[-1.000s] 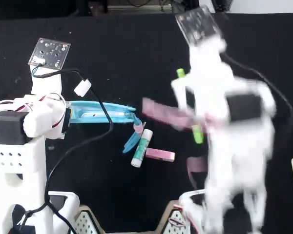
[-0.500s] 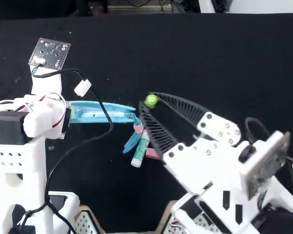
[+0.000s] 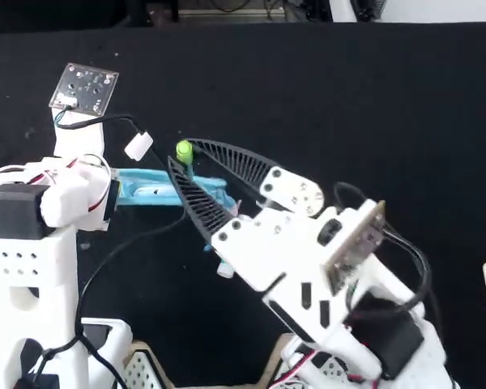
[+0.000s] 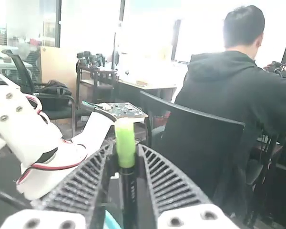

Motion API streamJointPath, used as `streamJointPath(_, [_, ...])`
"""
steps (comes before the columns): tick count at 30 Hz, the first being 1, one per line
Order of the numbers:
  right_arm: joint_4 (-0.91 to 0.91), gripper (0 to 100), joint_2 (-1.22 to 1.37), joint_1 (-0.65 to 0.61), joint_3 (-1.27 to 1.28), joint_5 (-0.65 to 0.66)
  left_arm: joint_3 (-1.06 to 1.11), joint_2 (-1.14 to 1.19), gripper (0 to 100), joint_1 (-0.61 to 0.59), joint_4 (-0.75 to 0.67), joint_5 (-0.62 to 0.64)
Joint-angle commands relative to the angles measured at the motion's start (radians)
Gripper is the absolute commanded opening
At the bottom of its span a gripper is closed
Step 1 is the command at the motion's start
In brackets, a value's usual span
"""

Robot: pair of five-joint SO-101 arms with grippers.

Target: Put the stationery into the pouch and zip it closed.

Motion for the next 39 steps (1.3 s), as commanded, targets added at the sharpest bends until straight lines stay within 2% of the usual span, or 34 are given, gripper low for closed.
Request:
streamJointPath(1, [-0.043, 1.1, 0.001, -0.002, 0.085, -0.002, -0.002, -0.014, 3, 0.004, -0.011, 0.008])
streamJointPath(11, [-0.023, 1.1, -0.001, -0.003, 0.007, -0.002, -0.002, -0.014, 3, 0.004, -0.011, 0.008])
streamJointPath(16, [0.026, 1.1, 0.001, 0.0, 0.084, 0.006, -0.002, -0.014, 3, 0.004, -0.011, 0.008])
streamJointPath(19, [0.107, 2.3, 0.007, 0.002, 0.128, 0.008, -0.002, -0.014, 3, 0.004, -0.011, 0.008])
streamJointPath(24, [0.265, 16.0, 0.001, 0.002, 0.104, 0.0, -0.002, -0.014, 3, 0.004, -0.011, 0.008])
streamJointPath(30, [0.473, 13.5, 0.001, 0.012, -0.142, 0.009, -0.002, -0.014, 3, 0.004, -0.011, 0.008])
streamJointPath(33, [0.565, 13.4, 0.001, 0.091, -0.262, 0.061, -0.002, -0.014, 3, 0.004, -0.011, 0.008])
streamJointPath(36, [0.652, 13.4, 0.012, 0.275, -0.312, 0.077, -0.002, -0.014, 3, 0.004, -0.011, 0.008])
streamJointPath(39, [0.706, 13.4, 0.044, 0.428, -0.234, 0.083, -0.002, -0.014, 3, 0.004, -0.011, 0.008])
